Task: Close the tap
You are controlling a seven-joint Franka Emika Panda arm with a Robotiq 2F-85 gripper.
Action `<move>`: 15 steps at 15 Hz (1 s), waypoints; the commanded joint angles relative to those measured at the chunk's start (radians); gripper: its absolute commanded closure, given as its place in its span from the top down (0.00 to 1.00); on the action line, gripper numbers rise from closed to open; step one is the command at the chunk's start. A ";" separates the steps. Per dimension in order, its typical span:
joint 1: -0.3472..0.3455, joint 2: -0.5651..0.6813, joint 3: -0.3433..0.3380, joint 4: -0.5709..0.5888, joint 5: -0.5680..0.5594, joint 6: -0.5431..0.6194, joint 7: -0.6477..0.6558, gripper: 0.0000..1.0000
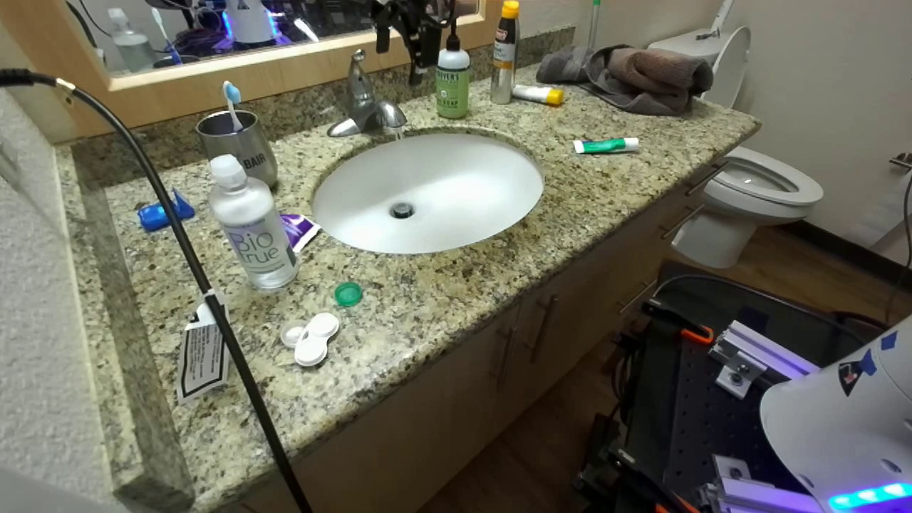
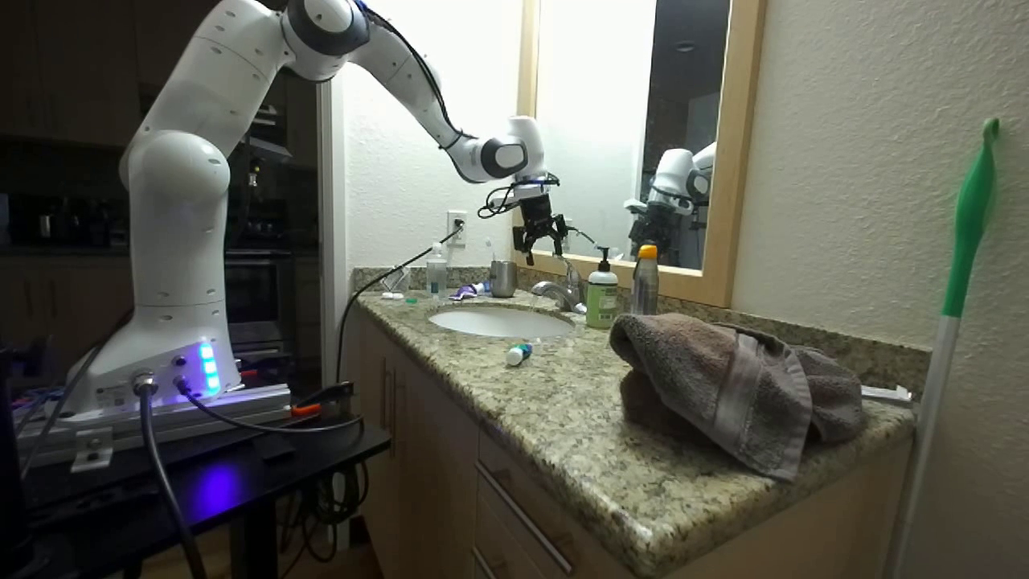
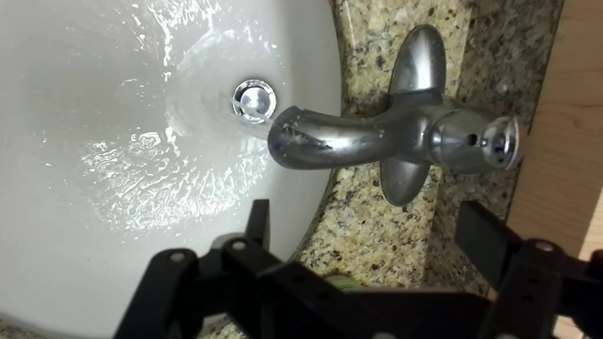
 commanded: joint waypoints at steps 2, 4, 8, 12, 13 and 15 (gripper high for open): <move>0.015 -0.001 -0.006 0.013 -0.001 0.026 0.008 1.00; 0.029 0.020 -0.001 0.050 -0.005 0.062 0.014 1.00; 0.044 0.005 -0.002 0.047 -0.018 0.057 0.031 1.00; 0.056 0.025 -0.004 0.067 -0.027 0.059 0.044 1.00; 0.060 0.057 -0.016 0.095 -0.032 0.063 0.072 1.00; 0.037 0.079 0.008 0.116 0.002 0.054 0.042 1.00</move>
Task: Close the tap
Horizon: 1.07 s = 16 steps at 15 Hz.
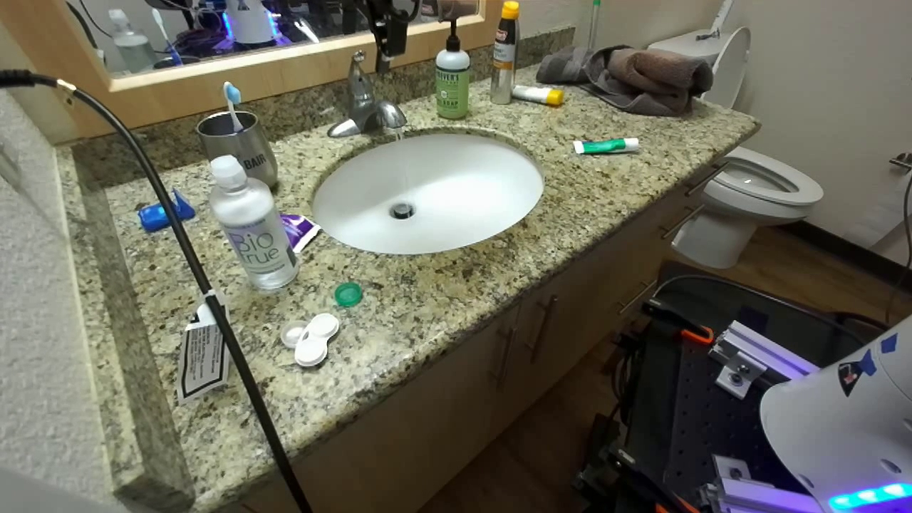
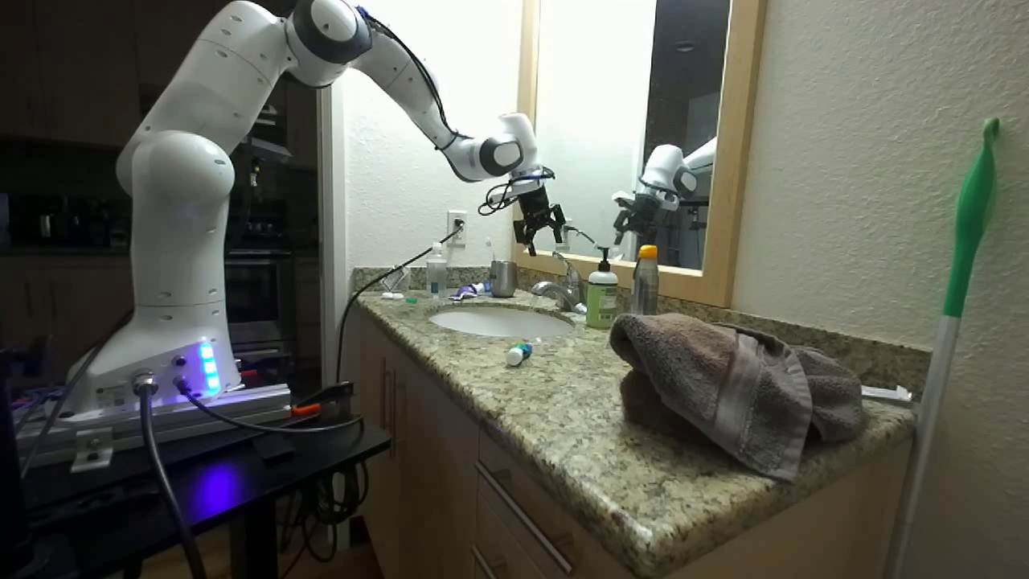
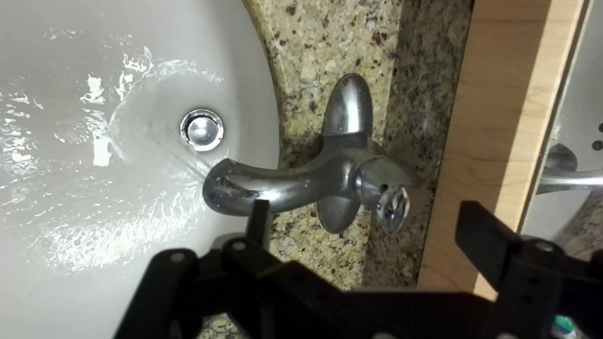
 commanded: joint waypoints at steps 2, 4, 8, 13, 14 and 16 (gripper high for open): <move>-0.026 0.061 0.020 0.058 0.044 -0.031 -0.028 1.00; -0.020 0.081 0.007 0.070 0.041 -0.058 -0.004 1.00; 0.005 0.105 -0.045 0.113 -0.007 -0.189 0.108 1.00; -0.027 0.111 -0.023 0.190 -0.021 -0.481 0.140 1.00; -0.033 0.114 -0.016 0.197 -0.012 -0.548 0.134 1.00; -0.026 0.113 -0.023 0.193 -0.023 -0.528 0.159 1.00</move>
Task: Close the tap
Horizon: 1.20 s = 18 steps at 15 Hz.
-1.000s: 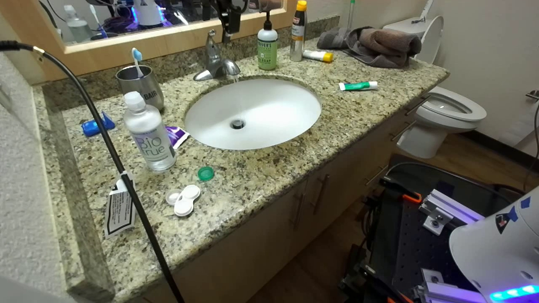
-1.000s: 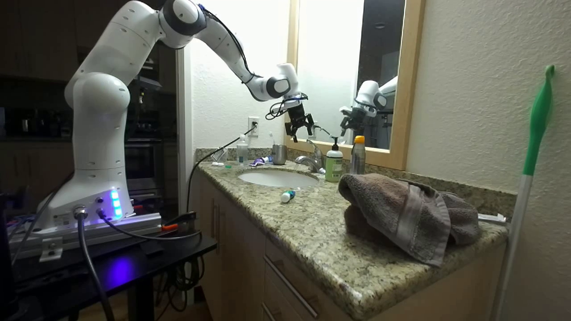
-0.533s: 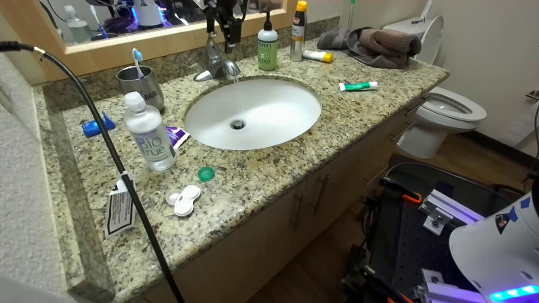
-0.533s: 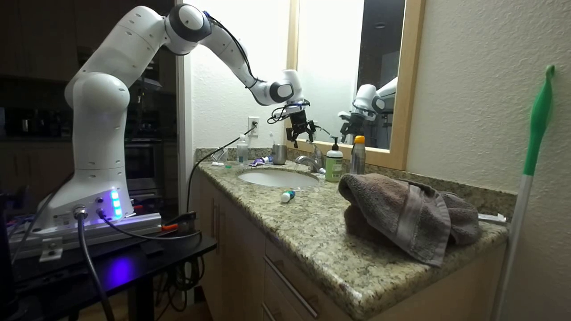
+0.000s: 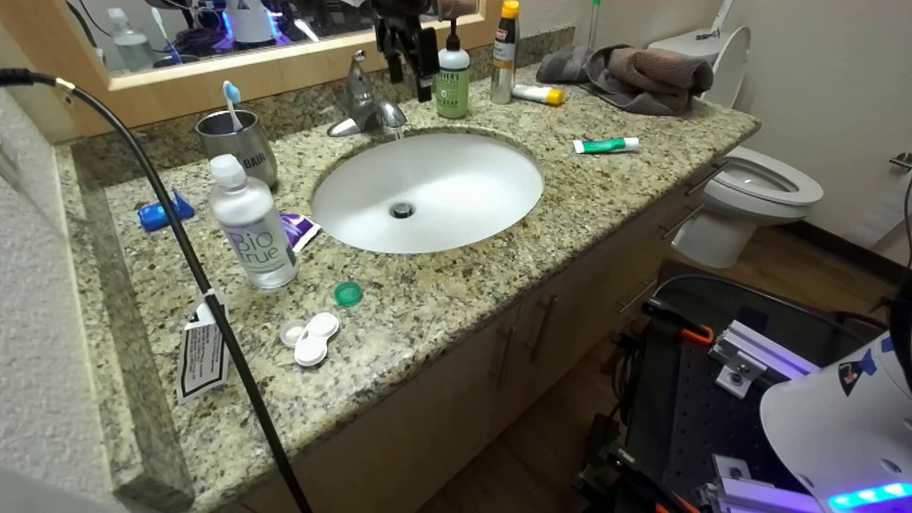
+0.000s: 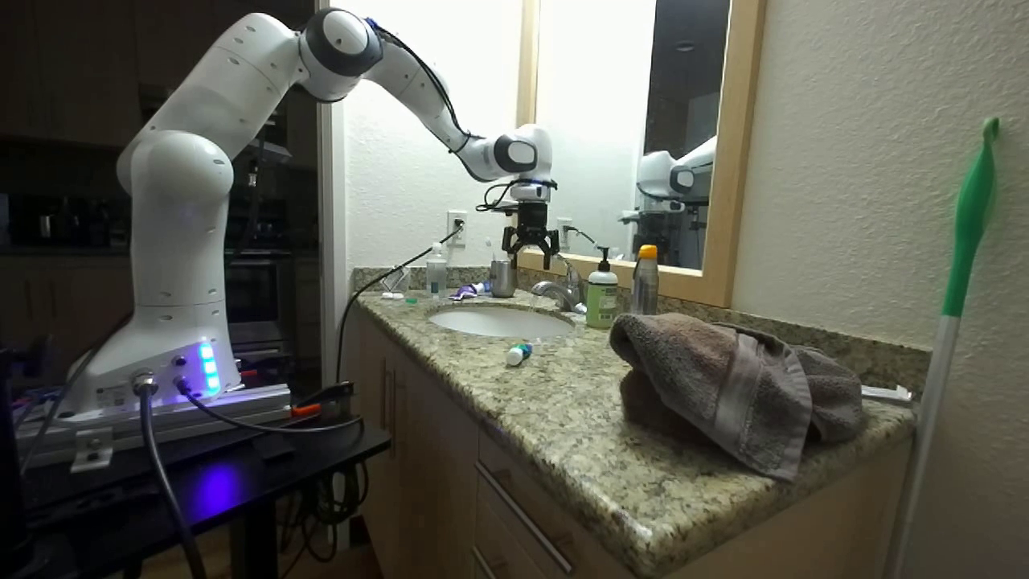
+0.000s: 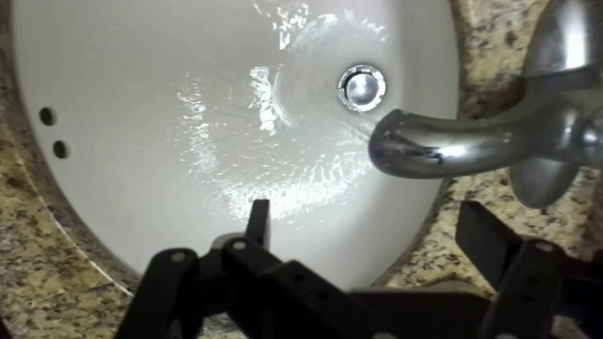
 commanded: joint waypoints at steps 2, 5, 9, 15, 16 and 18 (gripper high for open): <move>-0.001 -0.001 0.003 0.008 -0.021 0.094 0.050 1.00; 0.007 -0.026 0.003 -0.014 -0.045 0.291 0.046 1.00; 0.018 -0.006 -0.002 -0.010 -0.052 0.411 0.046 1.00; -0.012 0.015 0.040 0.038 0.011 0.226 0.019 1.00; 0.003 0.007 0.022 0.017 -0.016 0.282 0.035 1.00; 0.003 0.007 0.027 0.017 -0.012 0.253 0.035 1.00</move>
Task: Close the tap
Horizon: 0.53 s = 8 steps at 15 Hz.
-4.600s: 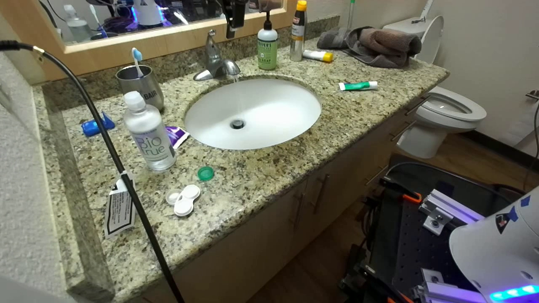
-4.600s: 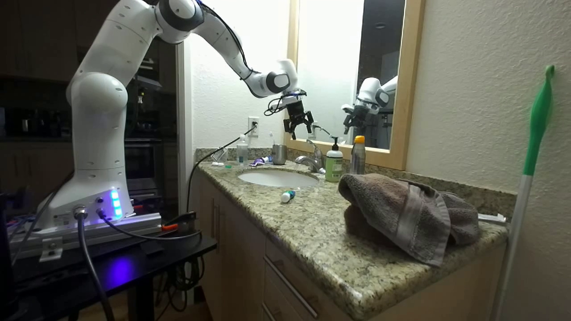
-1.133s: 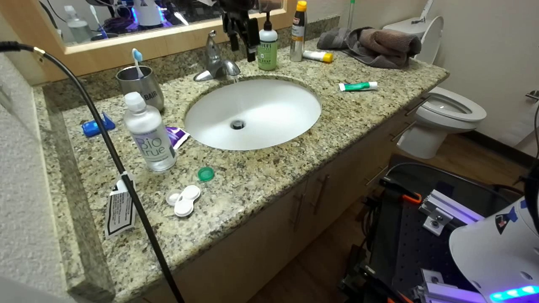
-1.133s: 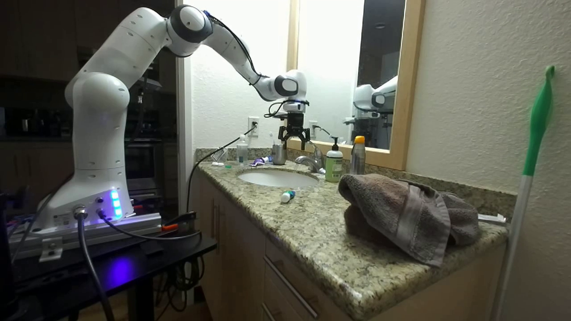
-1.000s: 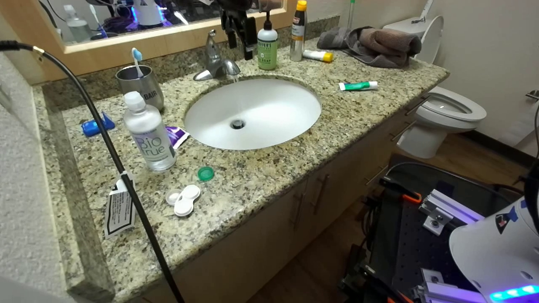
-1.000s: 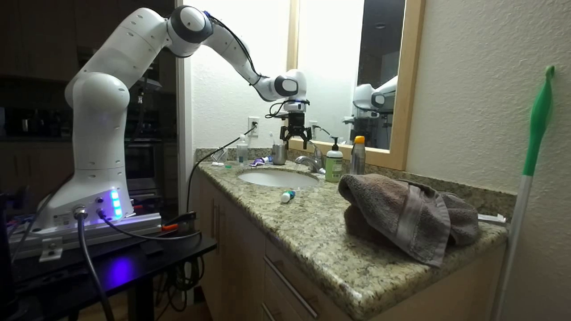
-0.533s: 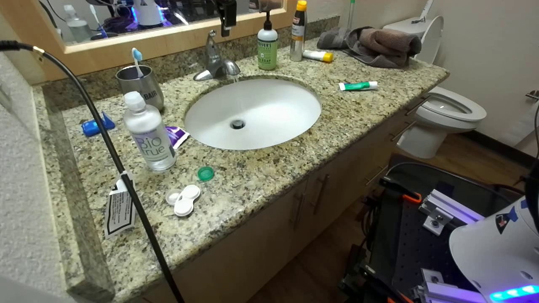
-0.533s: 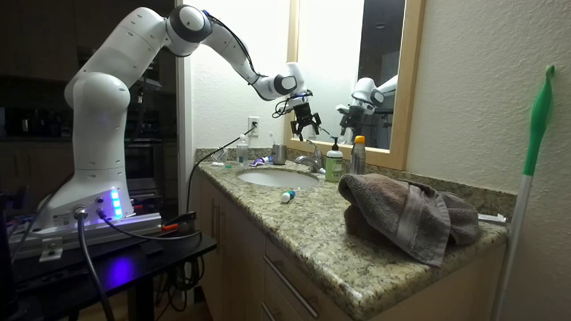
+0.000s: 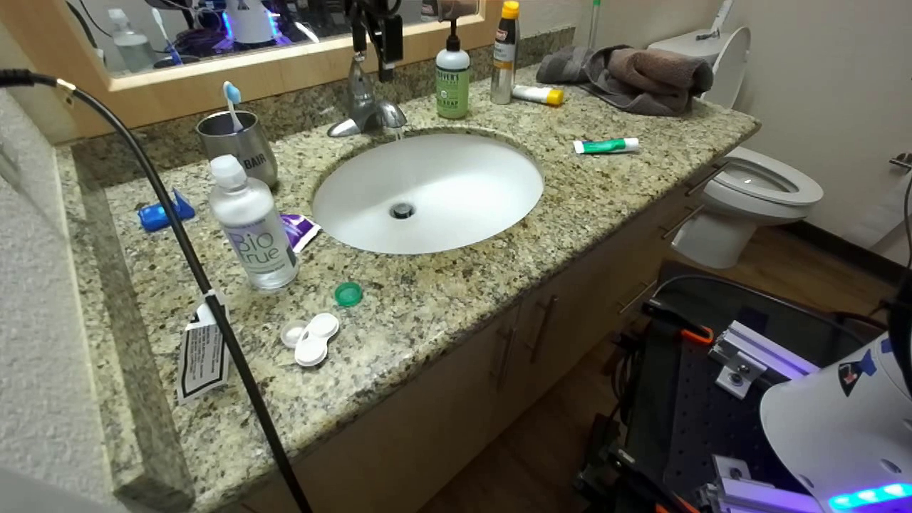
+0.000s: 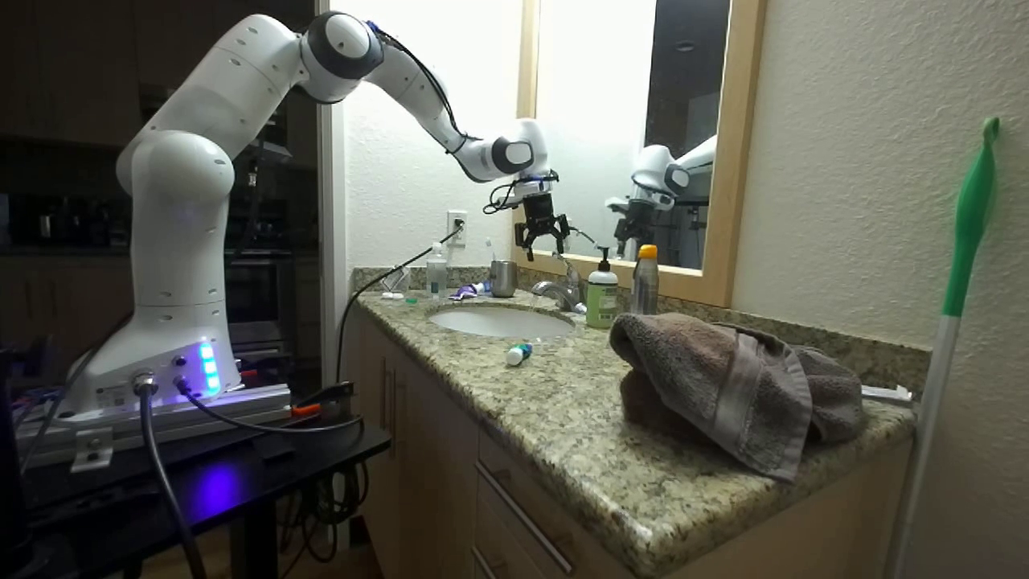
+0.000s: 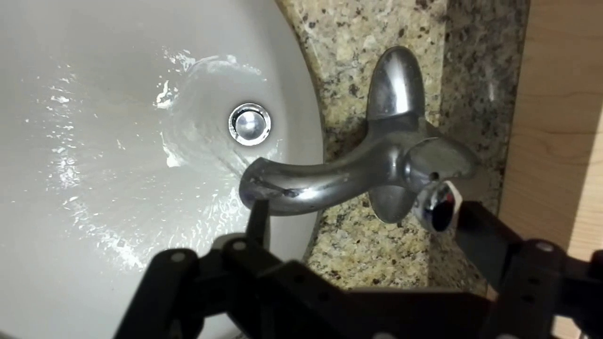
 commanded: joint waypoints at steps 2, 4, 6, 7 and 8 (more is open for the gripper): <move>-0.009 0.002 0.009 0.009 -0.002 -0.017 -0.002 1.00; -0.014 0.007 0.012 0.015 0.001 -0.057 -0.007 1.00; -0.012 0.012 0.008 0.022 -0.006 -0.087 -0.002 1.00; -0.011 0.015 0.005 0.025 -0.010 -0.094 0.004 1.00; -0.011 0.016 0.003 0.030 -0.012 -0.102 0.006 1.00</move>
